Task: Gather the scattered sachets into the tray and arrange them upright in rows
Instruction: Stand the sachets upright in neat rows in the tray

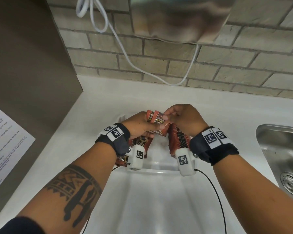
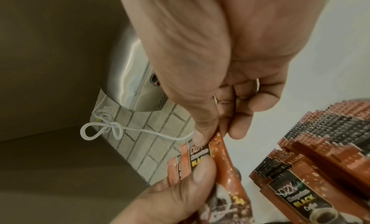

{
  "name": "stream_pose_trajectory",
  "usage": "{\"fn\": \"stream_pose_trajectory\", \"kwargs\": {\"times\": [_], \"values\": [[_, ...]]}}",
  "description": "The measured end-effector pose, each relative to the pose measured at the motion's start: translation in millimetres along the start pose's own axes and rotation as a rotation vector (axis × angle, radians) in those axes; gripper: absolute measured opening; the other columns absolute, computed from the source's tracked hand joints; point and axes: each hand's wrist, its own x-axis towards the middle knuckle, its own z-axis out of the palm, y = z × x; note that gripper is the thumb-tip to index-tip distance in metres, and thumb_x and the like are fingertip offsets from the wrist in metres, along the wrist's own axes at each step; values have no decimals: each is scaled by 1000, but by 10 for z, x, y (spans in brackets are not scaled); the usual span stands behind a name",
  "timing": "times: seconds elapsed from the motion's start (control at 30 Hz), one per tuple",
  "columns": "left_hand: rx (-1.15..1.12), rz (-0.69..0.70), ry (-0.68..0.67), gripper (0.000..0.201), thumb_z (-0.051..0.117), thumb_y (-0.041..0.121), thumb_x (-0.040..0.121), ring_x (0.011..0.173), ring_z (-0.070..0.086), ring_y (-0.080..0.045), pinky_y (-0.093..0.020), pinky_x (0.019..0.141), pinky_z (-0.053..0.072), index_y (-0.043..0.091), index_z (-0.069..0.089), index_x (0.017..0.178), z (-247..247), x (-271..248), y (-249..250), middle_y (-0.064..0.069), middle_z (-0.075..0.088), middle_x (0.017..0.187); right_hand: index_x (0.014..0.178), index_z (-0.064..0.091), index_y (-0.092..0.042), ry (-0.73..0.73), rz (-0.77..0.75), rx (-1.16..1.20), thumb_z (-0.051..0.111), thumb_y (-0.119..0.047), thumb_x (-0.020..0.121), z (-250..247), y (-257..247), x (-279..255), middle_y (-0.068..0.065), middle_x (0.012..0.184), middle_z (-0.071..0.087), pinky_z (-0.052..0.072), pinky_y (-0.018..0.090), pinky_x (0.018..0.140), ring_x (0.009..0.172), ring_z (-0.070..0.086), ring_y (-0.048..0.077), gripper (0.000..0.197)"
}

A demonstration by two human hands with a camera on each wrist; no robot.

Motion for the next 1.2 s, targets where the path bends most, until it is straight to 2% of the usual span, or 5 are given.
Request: {"fn": "stream_pose_trajectory", "kwargs": {"times": [0.2,0.33,0.43,0.63,1.2], "values": [[151,91,96,31,78,16,88,86,74,-31,-48,85,61,7,69,116,-20,12,5,-18,75,105,82,74,-26,44,-39,-53,77,-25,85,-38,-56,53,-12,76,69,40,13,63,72,60,0,5],[309,37,250,17,76,26,90,70,73,-28,-47,79,63,11,71,98,-92,53,-37,-8,75,81,82,75,-21,155,-54,-138,74,-22,87,-73,-45,96,-15,73,68,37,3,55,64,58,-6,5],[398,-165,359,14,70,26,93,59,64,-22,-40,70,63,13,70,91,-195,85,-67,-6,66,70,80,77,-25,120,-16,-229,72,-21,86,-64,48,106,-19,73,63,39,13,66,72,56,-4,9],[660,-396,7,31,70,39,91,63,58,-20,-30,62,50,8,69,87,-34,109,-38,-6,65,74,61,70,-42,37,147,-403,71,-31,77,146,173,211,-18,77,70,52,44,91,97,61,16,19],[909,-464,-105,35,62,42,94,52,55,-23,-26,57,48,8,64,85,255,411,-111,-13,67,74,67,75,-42,-46,146,-553,64,-29,81,303,275,283,-9,93,64,43,41,89,101,53,21,21]]}}
